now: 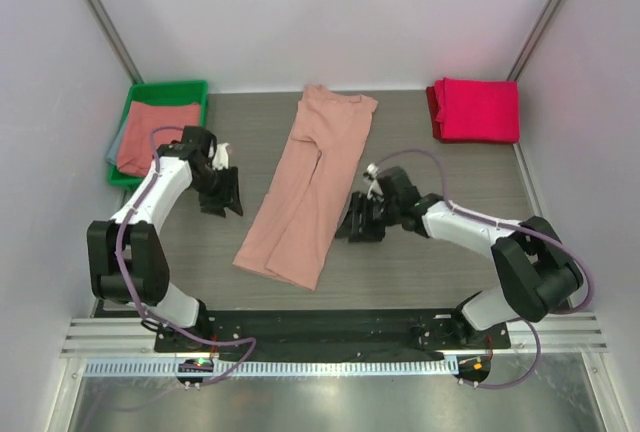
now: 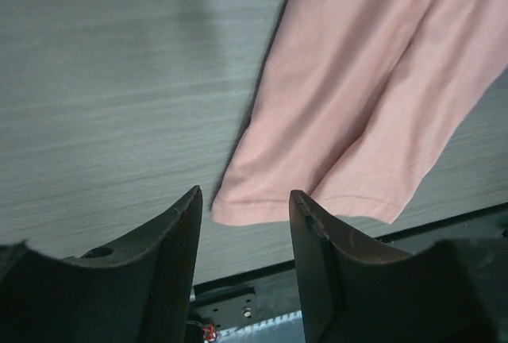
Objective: Fold and stack the t-shirts
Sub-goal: Fold the tshirt
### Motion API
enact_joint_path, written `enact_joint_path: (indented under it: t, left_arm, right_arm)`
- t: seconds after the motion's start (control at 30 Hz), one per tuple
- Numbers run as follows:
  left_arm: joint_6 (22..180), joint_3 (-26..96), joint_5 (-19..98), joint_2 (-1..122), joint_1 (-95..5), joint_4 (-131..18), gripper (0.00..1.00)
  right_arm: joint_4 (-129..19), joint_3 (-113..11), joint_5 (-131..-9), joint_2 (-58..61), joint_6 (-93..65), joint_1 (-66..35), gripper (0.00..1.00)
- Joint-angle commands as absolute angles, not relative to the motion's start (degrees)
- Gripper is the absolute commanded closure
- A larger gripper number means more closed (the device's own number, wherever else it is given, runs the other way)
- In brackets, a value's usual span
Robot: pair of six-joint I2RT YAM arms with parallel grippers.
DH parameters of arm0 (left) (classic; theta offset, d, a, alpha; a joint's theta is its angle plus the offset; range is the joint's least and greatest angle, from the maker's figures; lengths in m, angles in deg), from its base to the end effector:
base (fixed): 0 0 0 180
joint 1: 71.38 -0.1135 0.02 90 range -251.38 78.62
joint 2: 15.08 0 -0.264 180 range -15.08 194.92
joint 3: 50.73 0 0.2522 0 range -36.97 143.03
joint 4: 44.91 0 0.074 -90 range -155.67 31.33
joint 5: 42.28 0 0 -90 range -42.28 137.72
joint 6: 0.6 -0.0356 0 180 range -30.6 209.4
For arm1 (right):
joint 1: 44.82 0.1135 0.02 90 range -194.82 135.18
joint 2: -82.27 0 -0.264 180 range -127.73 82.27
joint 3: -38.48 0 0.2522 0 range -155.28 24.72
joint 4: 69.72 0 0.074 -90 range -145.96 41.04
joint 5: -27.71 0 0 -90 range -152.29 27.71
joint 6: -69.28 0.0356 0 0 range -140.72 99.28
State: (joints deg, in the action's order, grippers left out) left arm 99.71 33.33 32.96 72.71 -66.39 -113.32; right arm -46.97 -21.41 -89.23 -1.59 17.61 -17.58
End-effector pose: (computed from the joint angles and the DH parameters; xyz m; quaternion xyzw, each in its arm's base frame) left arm 0.2928 -0.0347 0.2577 -0.0255 0.9796 -0.1463 0.1357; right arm 0.2546 0.1492 0.1965 0.0018 0.9080 0.3762 0.1843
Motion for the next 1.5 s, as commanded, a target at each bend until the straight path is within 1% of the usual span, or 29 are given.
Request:
enact_joint_path:
  t: [0.0,0.03,0.13,0.23,0.43,0.67,0.9,0.93,1.0,1.03,1.07,1.1,1.23,1.27,1.3,1.33,1.37,1.43,1.47]
  left_arm:
    - [99.9,28.5,29.0,72.4,-67.7,-114.4,0.51]
    - [99.9,27.2,29.0,72.0,-67.8,-113.5,0.51]
    - [100.2,23.1,30.0,71.3,-67.8,-111.6,0.51]
    - [100.1,23.8,31.5,73.5,-68.2,-112.3,0.52]
    - [100.2,24.8,30.6,77.1,-68.7,-113.1,0.53]
    - [101.3,23.5,30.1,74.5,-68.7,-112.3,0.53]
    - [101.6,23.6,30.1,72.5,-68.7,-112.5,0.53]
    - [101.5,23.5,30.2,72.3,-68.8,-112.5,0.53]
    - [101.7,23.5,30.3,71.8,-68.7,-112.4,0.53]
    - [101.6,23.5,30.3,71.8,-68.7,-112.5,0.53]
    - [101.6,23.5,30.1,71.8,-68.8,-112.5,0.53]
    - [101.3,23.6,28.6,71.8,-68.7,-112.5,0.53]
    - [101.8,23.4,26.6,72.4,-68.7,-112.3,0.53]
    - [102.6,23.1,25.7,72.5,-68.7,-112.4,0.51]
    - [103.8,22.8,24.3,72.5,-68.7,-111.7,0.49]
    - [105.5,21.6,19.6,72.3,-68.7,-111.1,0.48]
    - [107.0,20.6,17.8,71.7,-68.7,-109.6,0.48]
    - [112.7,15.2,15.0,68.9,-68.5,-107.4,0.5]
    - [114.1,12.6,14.0,67.6,-68.4,-104.7,0.53]
  right_arm:
    - [-51.0,-16.9,-92.1,2.6,27.4,-9.7,0.46]
    - [-53.5,-15.6,-92.1,2.1,28.8,-7.4,0.46]
    - [-55.6,-12.2,-91.6,-1.6,34.4,-5.5,0.48]
    - [-61.6,-11.1,-93.0,-6.4,37.9,-2.6,0.5]
    - [-64.5,-13.1,-92.4,-14.0,41.2,0.5,0.51]
    - [-61.4,-16.1,-90.4,-16.5,42.9,4.6,0.51]
    - [-52.5,-18.3,-89.1,-18.7,41.2,5.4,0.55]
    - [-52.5,-18.1,-88.8,-18.5,41.2,5.4,0.6]
    - [-51.5,-16.8,-88.7,-17.1,40.8,5.4,0.64]
    - [-51.1,-16.2,-88.7,-16.1,40.5,5.3,0.85]
    - [-50.3,-15.1,-88.3,-15.2,40.4,5.3,0.95]
    - [-49.0,-14.3,-87.7,-13.1,39.9,5.2,0.98]
    - [-49.6,-9.9,-87.9,-8.1,38.3,4.0,0.98]
    - [-49.5,-8.7,-88.0,-6.8,37.8,3.7,0.99]
    - [-48.4,-8.2,-88.0,-5.7,37.2,2.9,0.99]
    - [-47.4,-8.0,-87.9,-3.5,35.9,2.4,0.99]
    - [-46.5,-7.6,-88.0,-2.6,35.0,1.9,0.99]
    - [-44.4,-7.4,-88.2,-0.5,33.2,0.4,0.98]
    - [-44.1,-7.0,-88.1,-0.1,32.8,-0.2,0.98]
